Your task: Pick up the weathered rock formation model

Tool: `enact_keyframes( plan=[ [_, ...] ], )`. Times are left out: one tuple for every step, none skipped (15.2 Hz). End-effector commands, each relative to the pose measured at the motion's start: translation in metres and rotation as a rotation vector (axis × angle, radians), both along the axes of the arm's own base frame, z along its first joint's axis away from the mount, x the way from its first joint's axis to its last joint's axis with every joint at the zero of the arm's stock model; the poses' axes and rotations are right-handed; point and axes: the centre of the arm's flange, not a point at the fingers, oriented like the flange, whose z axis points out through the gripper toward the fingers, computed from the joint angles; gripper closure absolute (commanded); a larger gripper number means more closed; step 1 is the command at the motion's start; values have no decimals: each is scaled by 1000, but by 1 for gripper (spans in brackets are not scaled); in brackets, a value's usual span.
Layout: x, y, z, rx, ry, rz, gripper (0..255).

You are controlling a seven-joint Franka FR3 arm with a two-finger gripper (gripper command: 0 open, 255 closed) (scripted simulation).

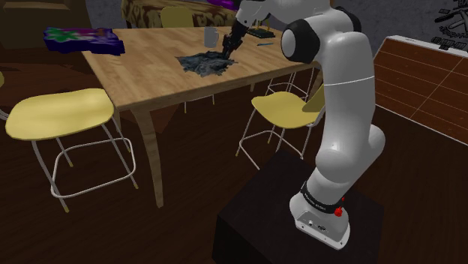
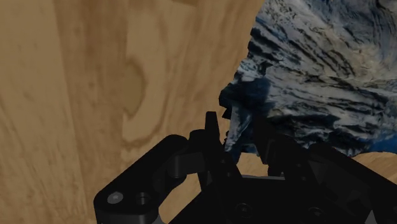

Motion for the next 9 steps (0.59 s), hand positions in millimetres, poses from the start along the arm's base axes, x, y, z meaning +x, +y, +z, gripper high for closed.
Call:
enact_keyframes(
  plan=[
    [0, 1, 11, 0, 0, 0, 255],
    [0, 1, 16, 0, 0, 0, 255],
    [0, 1, 21, 0, 0, 0, 255],
    [0, 1, 27, 0, 0, 0, 255],
    [0, 1, 32, 0, 0, 0, 255],
    [0, 1, 37, 0, 0, 0, 255],
    [0, 1, 42, 0, 0, 0, 255],
    [0, 1, 48, 0, 0, 0, 255],
    [0, 1, 53, 0, 0, 0, 255]
  ],
)
